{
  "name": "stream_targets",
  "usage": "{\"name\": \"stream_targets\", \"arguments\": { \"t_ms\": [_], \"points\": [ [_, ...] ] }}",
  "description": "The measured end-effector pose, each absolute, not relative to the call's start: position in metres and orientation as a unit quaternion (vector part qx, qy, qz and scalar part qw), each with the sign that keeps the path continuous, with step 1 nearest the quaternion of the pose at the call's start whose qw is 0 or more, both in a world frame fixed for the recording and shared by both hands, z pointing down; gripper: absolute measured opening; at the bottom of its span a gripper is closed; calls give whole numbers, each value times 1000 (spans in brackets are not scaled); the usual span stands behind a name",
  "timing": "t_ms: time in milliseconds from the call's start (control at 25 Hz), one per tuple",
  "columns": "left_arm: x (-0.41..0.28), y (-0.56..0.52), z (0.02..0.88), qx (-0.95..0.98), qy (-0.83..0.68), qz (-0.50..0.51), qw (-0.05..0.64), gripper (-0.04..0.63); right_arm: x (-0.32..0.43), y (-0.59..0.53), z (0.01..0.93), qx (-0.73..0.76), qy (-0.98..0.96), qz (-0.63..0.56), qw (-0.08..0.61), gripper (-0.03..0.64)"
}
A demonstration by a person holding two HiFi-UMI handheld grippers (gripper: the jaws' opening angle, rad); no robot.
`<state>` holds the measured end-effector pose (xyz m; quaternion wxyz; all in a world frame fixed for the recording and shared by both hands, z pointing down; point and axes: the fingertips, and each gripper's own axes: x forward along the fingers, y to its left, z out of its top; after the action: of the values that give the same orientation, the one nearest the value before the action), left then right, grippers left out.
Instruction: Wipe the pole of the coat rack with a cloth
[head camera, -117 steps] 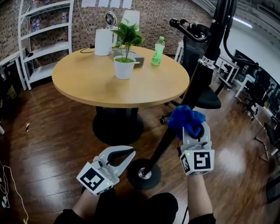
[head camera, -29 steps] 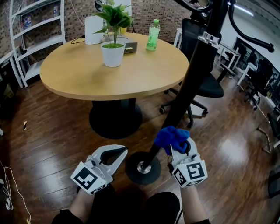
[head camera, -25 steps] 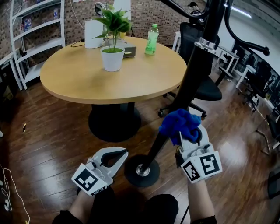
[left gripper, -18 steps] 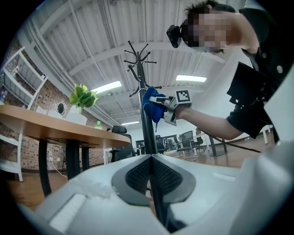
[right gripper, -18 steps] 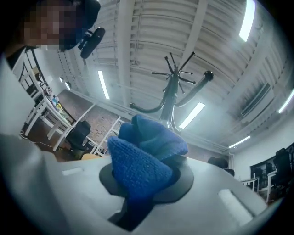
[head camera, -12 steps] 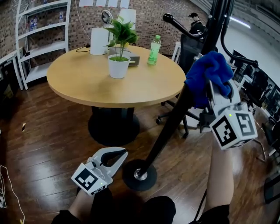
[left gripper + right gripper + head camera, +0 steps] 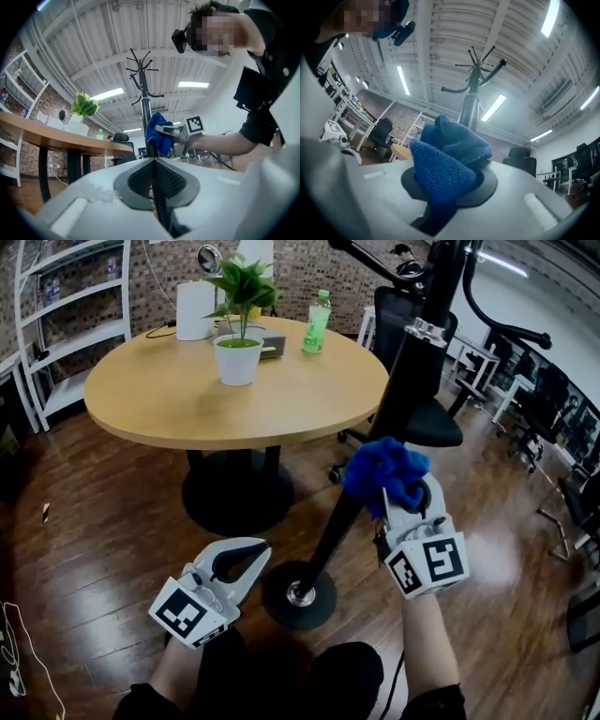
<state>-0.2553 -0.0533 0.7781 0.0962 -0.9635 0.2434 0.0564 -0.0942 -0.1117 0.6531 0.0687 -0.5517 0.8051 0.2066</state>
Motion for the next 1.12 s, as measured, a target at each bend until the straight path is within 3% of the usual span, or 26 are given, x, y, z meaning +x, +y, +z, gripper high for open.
{"name": "stream_targets", "arguments": {
  "t_ms": [120,440,640,840,1120],
  "points": [
    [-253,-54,787,-964,243,50,90,3,-95,-114,736,-558,813,161,46,75],
    [-248,-52,806,-966,243,34,78,3,-96,-118,936,-580,807,56,-93,75],
    [-246,-50,812,-967,243,32,73,3,-100,-120,1005,-579,804,2,-134,75],
    [-246,-52,816,-968,239,26,72,3,-100,-121,994,-583,804,0,-121,75],
    [-247,-55,801,-968,234,54,77,3,-98,-119,818,-599,796,90,-9,75]
  ]
}}
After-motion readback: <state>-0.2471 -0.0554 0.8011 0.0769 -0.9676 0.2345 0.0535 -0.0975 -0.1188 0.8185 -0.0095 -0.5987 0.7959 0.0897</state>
